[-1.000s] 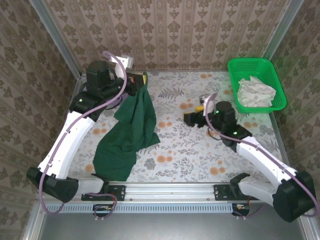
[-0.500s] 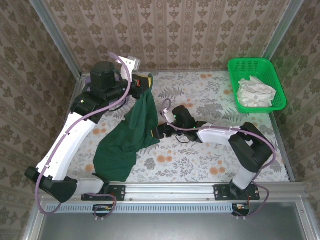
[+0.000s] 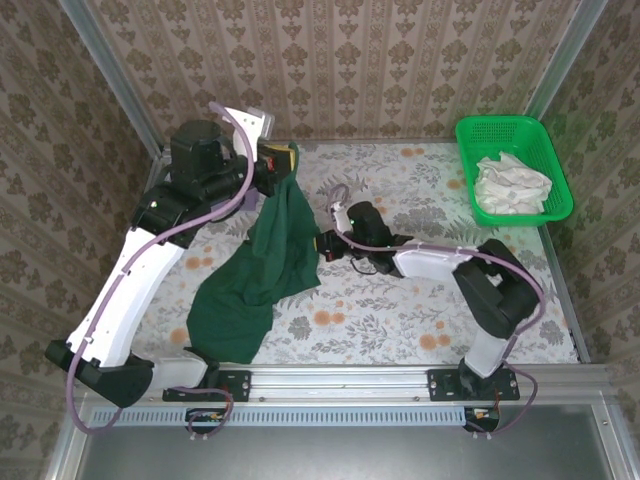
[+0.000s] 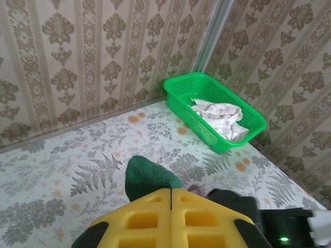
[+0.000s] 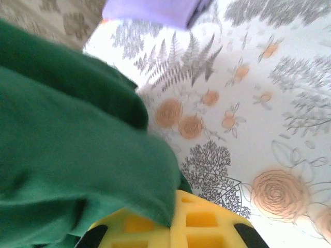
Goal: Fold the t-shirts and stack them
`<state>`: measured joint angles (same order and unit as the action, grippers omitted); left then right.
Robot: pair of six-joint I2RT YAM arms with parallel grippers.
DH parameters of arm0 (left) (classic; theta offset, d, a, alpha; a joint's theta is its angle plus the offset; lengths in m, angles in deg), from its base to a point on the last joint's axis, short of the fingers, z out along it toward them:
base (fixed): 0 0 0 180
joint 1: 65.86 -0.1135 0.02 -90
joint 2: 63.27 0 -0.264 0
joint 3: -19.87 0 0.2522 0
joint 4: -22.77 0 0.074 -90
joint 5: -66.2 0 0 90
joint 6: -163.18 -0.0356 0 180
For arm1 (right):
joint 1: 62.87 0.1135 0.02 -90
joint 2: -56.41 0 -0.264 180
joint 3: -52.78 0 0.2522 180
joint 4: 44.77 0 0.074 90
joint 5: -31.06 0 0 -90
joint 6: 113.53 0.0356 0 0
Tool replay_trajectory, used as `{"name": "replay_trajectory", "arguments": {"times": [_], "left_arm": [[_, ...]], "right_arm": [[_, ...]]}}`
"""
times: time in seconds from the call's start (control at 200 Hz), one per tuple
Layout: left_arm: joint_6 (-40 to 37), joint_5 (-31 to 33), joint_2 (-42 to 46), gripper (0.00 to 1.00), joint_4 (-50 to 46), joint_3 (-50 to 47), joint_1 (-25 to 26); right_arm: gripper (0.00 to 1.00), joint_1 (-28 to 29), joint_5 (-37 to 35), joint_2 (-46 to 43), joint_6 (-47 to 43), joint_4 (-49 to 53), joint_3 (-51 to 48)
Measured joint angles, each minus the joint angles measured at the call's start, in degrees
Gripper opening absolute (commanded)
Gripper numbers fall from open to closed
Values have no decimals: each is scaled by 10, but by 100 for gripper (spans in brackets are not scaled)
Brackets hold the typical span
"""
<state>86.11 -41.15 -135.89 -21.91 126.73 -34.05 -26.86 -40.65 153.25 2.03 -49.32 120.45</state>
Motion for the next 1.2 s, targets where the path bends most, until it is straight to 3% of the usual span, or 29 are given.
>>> {"name": "replay_trajectory", "arguments": {"times": [0.27,0.565,0.765,1.2], "left_arm": [[-23,-10,-35,0,9,162,-26],[-44,-70,-2,0,76,217,-15],[-56,-71,50,0,87,201,-15],[-33,-98,76,0,95,203,-10]], "right_arm": [[0,-101,-42,-287,-28,111,25],[0,-100,-96,-444,-107,262,214],[0,-100,-120,-501,-126,313,250],[0,-99,-125,-518,-130,412,297]]}}
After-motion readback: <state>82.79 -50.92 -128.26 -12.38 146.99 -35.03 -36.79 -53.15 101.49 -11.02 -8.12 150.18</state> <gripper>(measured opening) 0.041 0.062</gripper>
